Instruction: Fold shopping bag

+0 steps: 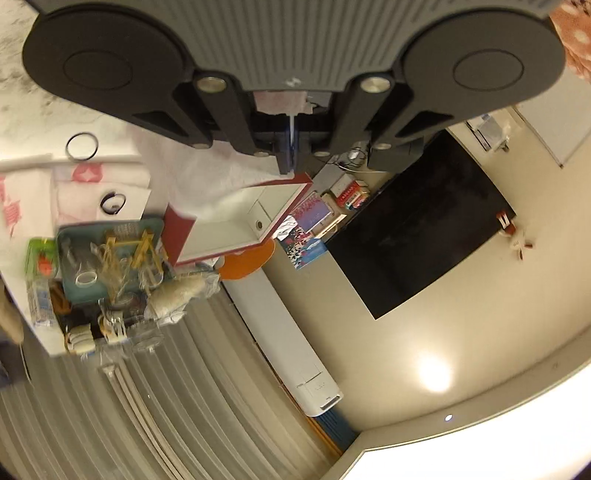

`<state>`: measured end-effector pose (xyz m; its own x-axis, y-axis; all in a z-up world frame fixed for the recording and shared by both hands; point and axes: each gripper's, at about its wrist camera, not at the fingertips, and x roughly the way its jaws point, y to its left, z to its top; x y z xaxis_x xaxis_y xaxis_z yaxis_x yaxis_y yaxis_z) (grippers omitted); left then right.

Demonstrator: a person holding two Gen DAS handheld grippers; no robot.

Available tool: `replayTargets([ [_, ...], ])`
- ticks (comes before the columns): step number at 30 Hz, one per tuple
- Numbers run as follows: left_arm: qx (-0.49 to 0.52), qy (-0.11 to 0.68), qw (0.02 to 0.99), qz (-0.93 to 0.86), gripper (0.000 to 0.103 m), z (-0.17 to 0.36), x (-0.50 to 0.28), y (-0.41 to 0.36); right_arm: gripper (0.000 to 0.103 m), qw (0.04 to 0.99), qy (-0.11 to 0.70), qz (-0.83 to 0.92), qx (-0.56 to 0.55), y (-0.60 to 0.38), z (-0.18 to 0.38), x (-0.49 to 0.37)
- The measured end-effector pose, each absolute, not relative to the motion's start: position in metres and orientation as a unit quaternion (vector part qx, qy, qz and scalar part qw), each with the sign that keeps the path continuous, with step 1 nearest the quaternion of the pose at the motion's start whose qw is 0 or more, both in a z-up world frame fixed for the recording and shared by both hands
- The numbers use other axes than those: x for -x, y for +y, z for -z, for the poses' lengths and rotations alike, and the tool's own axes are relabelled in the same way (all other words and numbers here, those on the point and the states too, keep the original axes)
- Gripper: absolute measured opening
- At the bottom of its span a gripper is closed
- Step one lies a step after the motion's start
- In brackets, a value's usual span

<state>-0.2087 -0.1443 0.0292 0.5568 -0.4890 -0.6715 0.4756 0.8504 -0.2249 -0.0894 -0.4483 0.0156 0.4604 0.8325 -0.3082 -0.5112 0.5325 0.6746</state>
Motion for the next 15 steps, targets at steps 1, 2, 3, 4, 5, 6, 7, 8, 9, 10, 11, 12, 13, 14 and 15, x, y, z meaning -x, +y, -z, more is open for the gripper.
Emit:
replayTargets([
  [1,0.003,0.382,0.883,0.273,0.037,-0.031,0.211,-0.144,0.001,0.81,0.328,-0.408,-0.265,-0.451,-0.009,0.088],
  [2,-0.006,0.385,0.883,0.269,0.03,-0.03,0.213,-0.14,0.001,0.798,0.35,-0.399,-0.285,-0.454,0.004,0.086],
  [3,-0.013,0.396,0.88,0.262,0.03,-0.026,0.213,-0.134,0.001,0.785,0.374,-0.388,-0.304,-0.457,0.017,0.084],
  [4,-0.018,0.412,0.875,0.254,0.03,-0.019,0.214,-0.126,0.004,0.765,0.409,-0.385,-0.315,-0.456,0.033,0.08],
  [5,-0.024,0.431,0.869,0.242,0.03,-0.01,0.214,-0.116,0.005,0.742,0.454,-0.38,-0.314,-0.452,0.051,0.076],
  [6,-0.029,0.456,0.86,0.226,0.03,0.003,0.213,-0.106,0.006,0.725,0.512,-0.348,-0.302,-0.447,0.077,0.072],
  [7,-0.035,0.484,0.848,0.215,0.03,0.017,0.213,-0.096,0.006,0.712,0.566,-0.303,-0.286,-0.442,0.1,0.07],
  [8,-0.037,0.507,0.835,0.213,0.03,0.028,0.216,-0.086,0.005,0.692,0.615,-0.266,-0.27,-0.438,0.123,0.069],
  [9,-0.033,0.519,0.827,0.213,0.03,0.034,0.22,-0.078,0.005,0.673,0.645,-0.243,-0.268,-0.437,0.143,0.071],
  [10,-0.029,0.531,0.82,0.213,0.03,0.04,0.225,-0.07,0.005,0.66,0.658,-0.231,-0.28,-0.439,0.156,0.074],
  [11,-0.022,0.538,0.815,0.216,0.03,0.043,0.229,-0.063,0.005,0.651,0.659,-0.229,-0.299,-0.443,0.162,0.077],
  [12,-0.014,0.539,0.812,0.222,0.03,0.043,0.233,-0.057,0.007,0.644,0.657,-0.229,-0.319,-0.448,0.166,0.08],
  [13,-0.004,0.539,0.811,0.227,0.03,0.041,0.236,-0.052,0.01,0.648,0.645,-0.229,-0.333,-0.453,0.165,0.082],
  [14,0.007,0.536,0.812,0.231,0.031,0.038,0.238,-0.049,0.027,0.656,0.63,-0.229,-0.347,-0.458,0.161,0.084],
  [15,0.013,0.531,0.815,0.233,0.031,0.034,0.239,-0.046,0.058,0.667,0.615,-0.226,-0.354,-0.463,0.156,0.085],
])
